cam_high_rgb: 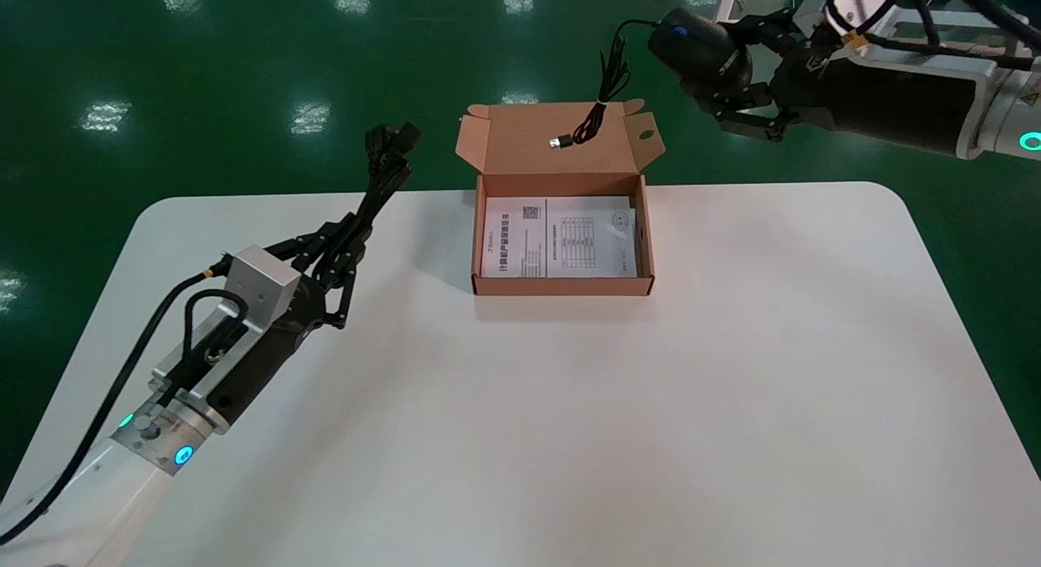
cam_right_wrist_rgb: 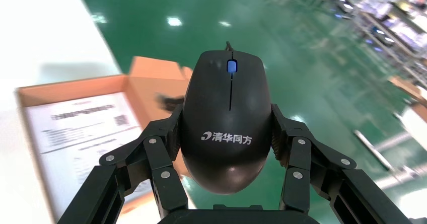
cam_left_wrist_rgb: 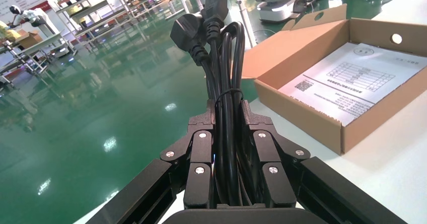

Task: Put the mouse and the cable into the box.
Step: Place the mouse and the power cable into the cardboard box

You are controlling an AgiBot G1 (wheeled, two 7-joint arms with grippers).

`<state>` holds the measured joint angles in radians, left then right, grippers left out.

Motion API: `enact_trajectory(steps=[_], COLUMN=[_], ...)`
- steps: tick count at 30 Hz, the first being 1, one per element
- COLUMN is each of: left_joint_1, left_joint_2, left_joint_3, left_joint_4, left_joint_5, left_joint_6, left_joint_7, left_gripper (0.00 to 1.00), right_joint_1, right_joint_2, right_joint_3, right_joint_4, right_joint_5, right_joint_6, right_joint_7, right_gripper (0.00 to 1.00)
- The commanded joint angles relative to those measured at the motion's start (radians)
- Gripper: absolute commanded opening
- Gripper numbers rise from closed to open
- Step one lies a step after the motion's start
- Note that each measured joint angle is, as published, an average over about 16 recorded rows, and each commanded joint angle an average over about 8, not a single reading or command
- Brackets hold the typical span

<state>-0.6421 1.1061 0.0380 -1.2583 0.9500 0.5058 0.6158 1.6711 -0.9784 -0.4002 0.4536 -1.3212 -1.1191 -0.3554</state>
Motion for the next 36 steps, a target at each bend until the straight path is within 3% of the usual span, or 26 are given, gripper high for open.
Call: enact_trajectory(steps=[1, 20, 36], left_joint_1=[0.006, 0.014, 0.046], left_joint_2=[0.000, -0.007, -0.027], left_joint_3=[-0.006, -0.045, -0.079], left_joint_4=[0.005, 0.060, 0.070], left_joint_5=[-0.005, -0.027, -0.045], left_joint_6=[0.005, 0.043, 0.060], left_joint_7=[0.005, 0.046, 0.064], left_gripper=[0.00, 0.00, 0.00], right_joint_1=[0.022, 0.055, 0.026], right_joint_2=[-0.009, -0.038, -0.185], right_joint_3=[-0.015, -0.083, -0.095], right_joint_4=[-0.010, -0.117, -0.282], right_joint_5=[-0.016, -0.093, -0.104], right_joint_6=[-0.023, -0.144, -0.073], right_joint_7=[0.001, -0.095, -0.249], right_gripper=[0.00, 0.00, 0.00])
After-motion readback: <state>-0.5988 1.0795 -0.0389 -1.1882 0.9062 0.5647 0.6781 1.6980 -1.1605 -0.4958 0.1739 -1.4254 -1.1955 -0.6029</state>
